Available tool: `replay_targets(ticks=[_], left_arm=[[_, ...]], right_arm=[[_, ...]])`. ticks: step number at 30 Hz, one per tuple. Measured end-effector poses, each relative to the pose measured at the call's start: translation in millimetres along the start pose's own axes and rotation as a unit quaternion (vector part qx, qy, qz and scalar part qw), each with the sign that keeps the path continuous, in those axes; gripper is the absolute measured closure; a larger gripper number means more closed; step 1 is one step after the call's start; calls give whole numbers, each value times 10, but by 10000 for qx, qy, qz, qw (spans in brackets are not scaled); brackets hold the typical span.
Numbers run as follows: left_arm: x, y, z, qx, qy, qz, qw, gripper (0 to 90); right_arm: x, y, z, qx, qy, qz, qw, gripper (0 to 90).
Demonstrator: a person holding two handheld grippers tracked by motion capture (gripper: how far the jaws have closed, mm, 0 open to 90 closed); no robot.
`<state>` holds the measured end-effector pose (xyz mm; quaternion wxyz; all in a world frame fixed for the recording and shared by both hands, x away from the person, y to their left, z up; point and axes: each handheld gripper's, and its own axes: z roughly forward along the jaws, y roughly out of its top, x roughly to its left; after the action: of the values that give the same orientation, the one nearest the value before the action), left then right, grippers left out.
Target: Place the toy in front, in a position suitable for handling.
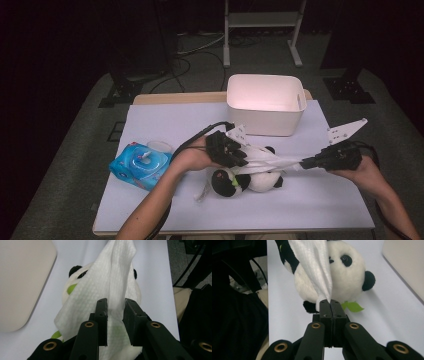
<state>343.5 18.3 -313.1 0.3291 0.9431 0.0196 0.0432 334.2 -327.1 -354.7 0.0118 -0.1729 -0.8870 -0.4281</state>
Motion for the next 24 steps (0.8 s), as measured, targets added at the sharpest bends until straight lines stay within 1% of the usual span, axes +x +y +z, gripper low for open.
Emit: replay_targets(ticks=[1, 3, 4, 9, 12, 14, 15, 16, 17, 18, 20, 21, 22, 23, 24], left_arm=[[-1, 1, 0, 2, 5, 4, 10000, 732], [-4, -2, -8, 14, 1, 23, 10000, 732], [-6, -7, -17, 31, 17, 31, 10000, 732], [-16, -61, -73, -26, 50, -2, 10000, 732], [-26, -112, -100, -43, 72, -40, 10000, 731], [-22, -152, -122, -32, 96, -37, 9999, 731], [-18, -173, -138, -27, 123, -30, 9999, 727], [-10, -195, -156, -29, 125, -36, 9999, 722], [-4, -216, -169, -58, 147, -62, 9999, 722], [0, -236, -183, -82, 161, -110, 9998, 722], [9, -272, -205, -85, 164, -145, 9997, 722], [14, -288, -213, -67, 175, -136, 9997, 722], [17, -307, -218, -78, 188, -158, 9997, 722], [21, -326, -225, -83, 195, -190, 9996, 721], [23, -343, -230, -94, 197, -233, 9995, 721]], right_arm=[[15, 27, 13, 10, 16, -29, 10000, 888], [68, 137, 80, 83, -18, -183, 9998, 884], [88, 181, 106, 116, 1, -236, 9997, 879], [195, 518, 344, 273, 14, -674, 9973, 871], [230, 689, 499, 292, 48, -818, 9962, 865], [245, 793, 611, 286, 62, -900, 9955, 813], [252, 840, 669, 332, 69, -933, 9951, 810], [260, 877, 727, 418, 36, -983, 9943, 794], [265, 907, 784, 516, -14, -1013, 9935, 756], [259, 929, 833, 547, -74, -1050, 9929, 722], [242, 952, 908, 616, -98, -1060, 9924, 696], [236, 956, 933, 625, -156, -1073, 9921, 653], [230, 954, 951, 564, -175, -1067, 9925, 601], [225, 946, 967, 542, -201, -1045, 9928, 578], [218, 936, 985, 569, -222, -1031, 9928, 583]])
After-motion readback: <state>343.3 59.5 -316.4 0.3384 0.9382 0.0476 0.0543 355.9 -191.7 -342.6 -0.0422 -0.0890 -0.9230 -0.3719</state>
